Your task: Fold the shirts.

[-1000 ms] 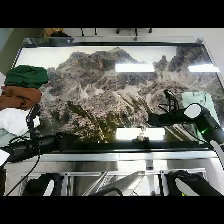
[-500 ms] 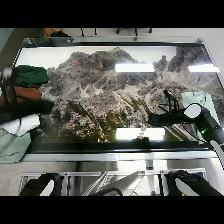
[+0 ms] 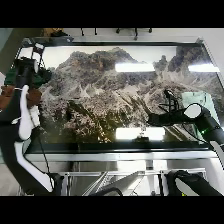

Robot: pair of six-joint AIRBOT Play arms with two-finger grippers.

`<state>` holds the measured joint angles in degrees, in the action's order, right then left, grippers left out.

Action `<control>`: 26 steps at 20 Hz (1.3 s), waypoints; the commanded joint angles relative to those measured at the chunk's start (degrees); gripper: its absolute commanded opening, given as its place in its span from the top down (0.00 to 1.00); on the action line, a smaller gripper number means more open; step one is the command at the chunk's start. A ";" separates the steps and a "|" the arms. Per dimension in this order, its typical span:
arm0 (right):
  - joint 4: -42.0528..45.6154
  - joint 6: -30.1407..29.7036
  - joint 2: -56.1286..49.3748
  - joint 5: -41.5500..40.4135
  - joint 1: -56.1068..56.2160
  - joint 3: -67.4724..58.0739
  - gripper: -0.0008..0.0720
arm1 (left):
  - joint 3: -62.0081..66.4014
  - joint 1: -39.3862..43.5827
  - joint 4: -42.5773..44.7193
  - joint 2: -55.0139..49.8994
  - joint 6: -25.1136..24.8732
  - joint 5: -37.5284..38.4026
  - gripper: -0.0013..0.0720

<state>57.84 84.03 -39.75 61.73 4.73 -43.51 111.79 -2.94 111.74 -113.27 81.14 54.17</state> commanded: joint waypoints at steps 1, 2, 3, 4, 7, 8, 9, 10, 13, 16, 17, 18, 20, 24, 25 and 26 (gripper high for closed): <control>-0.02 0.02 0.04 0.00 0.04 0.04 0.96 | 7.04 -1.90 3.82 -13.62 -0.09 -6.84 0.04; -0.02 0.02 0.04 0.00 0.02 0.04 0.96 | 7.04 -2.16 4.81 -14.71 -0.09 -8.94 0.04; 0.00 0.02 0.04 0.00 0.04 0.02 0.96 | 7.04 -2.21 5.27 -15.34 0.04 -11.02 0.04; -0.02 0.02 0.04 0.00 0.04 0.04 0.96 | 7.04 -2.38 5.79 -15.80 0.42 -13.05 0.04; -0.02 0.02 0.04 0.00 0.02 0.02 0.96 | 7.04 -4.20 5.75 -16.76 0.39 -15.74 0.04; -0.02 0.00 0.04 0.00 0.04 0.04 0.96 | 7.02 -5.07 5.73 -17.18 0.39 -15.30 0.04; 0.00 0.00 0.04 0.00 0.04 0.02 0.96 | 7.04 -6.03 5.73 -17.57 0.39 -15.10 0.04; -0.02 0.02 0.04 0.00 0.02 0.04 0.96 | 6.95 -6.80 5.64 -17.68 0.39 -15.19 0.04; -0.02 0.00 0.04 0.00 0.02 0.02 0.96 | 5.25 -7.98 5.70 -17.22 0.37 -17.31 0.20; -0.02 0.00 0.04 0.00 0.02 0.04 0.96 | 5.57 -8.15 5.64 -17.05 0.42 -15.54 0.96; -0.02 0.00 0.04 0.00 0.04 0.04 0.96 | 6.36 -7.63 5.53 -16.98 0.44 -14.10 0.96; -0.02 0.02 0.04 0.00 0.04 0.04 0.96 | 7.50 -6.88 5.55 -16.61 0.42 -12.46 0.96; -0.02 0.02 0.04 0.00 0.04 0.02 0.96 | 8.46 -4.83 5.53 -13.33 0.42 -12.39 0.96; -0.02 0.02 0.04 0.00 0.04 0.04 0.96 | 8.46 1.44 4.61 -0.63 1.03 -16.90 0.96; -0.02 0.00 0.04 0.00 0.02 0.04 0.96 | 8.46 3.28 2.78 3.08 1.29 -16.63 0.96; -0.02 0.02 0.04 0.00 0.04 0.04 0.96 | 8.46 5.01 -0.04 6.49 1.31 -15.15 0.96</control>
<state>57.84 84.03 -39.75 61.73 4.73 -43.51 120.01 -2.22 115.74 -115.42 81.93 39.20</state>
